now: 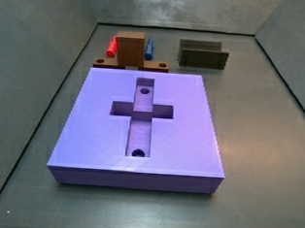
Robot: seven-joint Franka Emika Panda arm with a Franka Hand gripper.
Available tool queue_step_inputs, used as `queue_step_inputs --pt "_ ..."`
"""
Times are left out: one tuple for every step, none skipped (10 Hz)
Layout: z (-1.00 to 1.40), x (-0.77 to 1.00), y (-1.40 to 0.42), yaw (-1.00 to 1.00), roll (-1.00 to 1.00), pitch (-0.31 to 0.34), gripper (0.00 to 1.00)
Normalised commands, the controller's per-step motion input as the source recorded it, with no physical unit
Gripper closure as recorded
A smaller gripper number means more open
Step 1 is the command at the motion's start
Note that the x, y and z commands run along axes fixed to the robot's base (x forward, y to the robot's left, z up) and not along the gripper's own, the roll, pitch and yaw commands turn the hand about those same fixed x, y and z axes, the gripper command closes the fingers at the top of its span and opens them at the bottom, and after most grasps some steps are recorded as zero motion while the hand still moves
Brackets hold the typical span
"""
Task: Pick up the green object. Move up. Move to above the board. Insert the green object.
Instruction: Move to above the board, then insert the green object.
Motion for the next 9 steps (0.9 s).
queue_step_inputs --pt "0.14 -0.05 -1.40 0.00 0.01 0.009 1.00" --pt "0.14 -0.05 -1.40 0.01 0.01 0.014 1.00" --pt "0.15 -0.04 -1.40 0.00 -0.01 0.014 1.00" --pt "0.16 -0.04 -1.40 0.00 0.01 0.042 1.00" --pt "0.18 0.00 -1.40 -0.02 0.04 0.075 1.00" --pt "0.20 0.03 -1.40 0.01 0.03 0.077 1.00" --pt "0.20 0.04 -1.40 0.01 0.06 0.073 1.00" --pt "-0.05 0.06 0.00 0.00 0.00 0.000 1.00" --pt "-0.13 0.00 0.00 0.00 -0.06 -0.036 1.00"
